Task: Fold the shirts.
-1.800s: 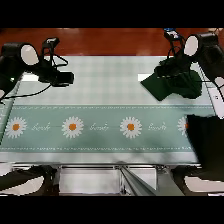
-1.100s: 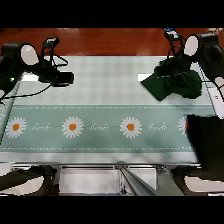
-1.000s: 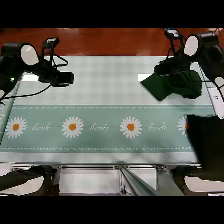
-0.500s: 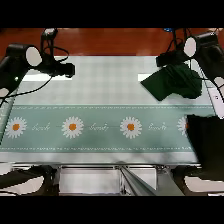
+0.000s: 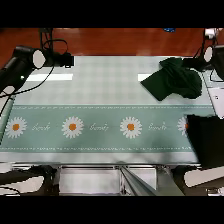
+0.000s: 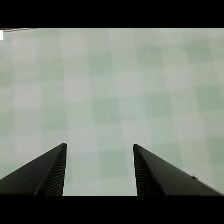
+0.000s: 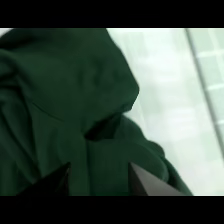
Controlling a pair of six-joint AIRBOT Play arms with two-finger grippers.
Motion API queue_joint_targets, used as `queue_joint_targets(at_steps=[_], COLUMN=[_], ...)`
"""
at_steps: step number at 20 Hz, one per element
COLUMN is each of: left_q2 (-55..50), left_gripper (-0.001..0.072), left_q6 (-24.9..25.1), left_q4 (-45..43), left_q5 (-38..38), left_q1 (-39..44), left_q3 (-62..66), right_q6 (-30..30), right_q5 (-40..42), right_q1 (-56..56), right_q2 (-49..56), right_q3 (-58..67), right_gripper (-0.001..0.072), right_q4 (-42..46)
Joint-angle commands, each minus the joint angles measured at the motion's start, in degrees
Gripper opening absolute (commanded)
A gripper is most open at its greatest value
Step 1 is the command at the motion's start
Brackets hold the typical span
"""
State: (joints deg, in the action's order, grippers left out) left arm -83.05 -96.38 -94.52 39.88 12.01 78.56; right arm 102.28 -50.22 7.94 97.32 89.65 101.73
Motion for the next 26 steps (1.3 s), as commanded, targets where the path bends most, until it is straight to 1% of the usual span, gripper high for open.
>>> queue_joint_targets(at_steps=[1, 4, 5, 6, 7, 9, 10, 11, 13, 16, 18, 19, 21, 22, 23, 25, 26], left_q2=[-1.5, -1.4, -1.1, -0.8, -0.2, 1.5, 2.9, 4.9, 10.4, 19.6, 26.4, 30.1, 37.5, 40.6, 43.4, 46.2, 46.5], left_gripper=[0.0507, 0.0507, 0.0507, 0.0507, 0.0507, 0.0507, 0.0507, 0.0508, 0.0507, 0.0507, 0.0507, 0.0507, 0.0507, 0.0507, 0.0507, 0.0507, 0.0508], left_q6=[0.0, 0.0, -1.7, -6.0, -9.5, -10.4, -9.6, -7.8, -5.1, -4.6, -4.6, -4.6, -4.5, -3.1, -2.8, -5.3, -5.7], left_q4=[1.2, 1.2, 1.1, 1.1, 1.2, 1.1, 1.1, 1.1, 1.1, 1.1, 2.7, 5.6, 14.5, 17.3, 17.9, 18.3, 18.7], left_q5=[2.3, 7.5, 9.4, 11.0, 12.7, 18.6, 21.9, 24.7, 28.5, 31.6, 31.6, 32.0, 32.3, 30.8, 28.2, 24.4, 23.2], left_q1=[-0.1, -0.1, -0.4, -1.0, -1.8, -3.4, -4.3, -5.4, -7.7, -9.9, -9.4, -8.9, -5.9, -3.6, -1.1, 1.5, 1.9], left_q3=[0.0, 0.1, 0.7, 2.1, 4.2, 9.6, 11.7, 13.2, 13.4, 10.7, 4.8, -0.1, -12.7, -19.1, -25.0, -32.0, -33.3], right_q6=[-3.4, -4.9, -5.3, -6.5, -7.4, -10.9, -13.4, -15.5, -16.3, -17.4, -17.7, -18.1, -18.6, -19.2, -20.0, -21.2, -22.2], right_q5=[-2.4, -6.6, -7.2, -7.8, -8.7, -11.9, -13.6, -14.8, -15.6, -15.1, -14.5, -14.3, -13.5, -12.2, -11.4, -11.8, -11.8], right_q1=[4.0, 3.6, 3.4, 3.3, 2.9, 2.5, 2.2, 1.8, 0.6, -1.4, -2.9, -3.8, -6.1, -7.3, -8.5, -11.5, -13.4], right_q2=[6.1, 8.7, 9.0, 9.0, 9.0, 8.9, 8.5, 7.6, 4.1, -3.1, -7.5, -9.6, -13.6, -16.0, -18.4, -23.0, -24.9], right_q3=[0.0, 0.0, 0.0, 0.0, 0.0, 0.3, 1.2, 2.5, 6.2, 14.6, 21.0, 24.3, 29.3, 29.7, 29.7, 29.7, 29.7], right_gripper=[0.0416, 0.0406, 0.0404, 0.0387, 0.0309, 0.0017, 0.0020, 0.0020, 0.0019, 0.0019, 0.0019, 0.0019, 0.0019, 0.0019, 0.0019, 0.0019, 0.0019], right_q4=[-9.6, -10.3, -10.8, -11.9, -13.6, -19.0, -22.5, -25.0, -25.6, -26.6, -27.6, -28.1, -28.2, -28.2, -28.3, -28.4, -28.5])
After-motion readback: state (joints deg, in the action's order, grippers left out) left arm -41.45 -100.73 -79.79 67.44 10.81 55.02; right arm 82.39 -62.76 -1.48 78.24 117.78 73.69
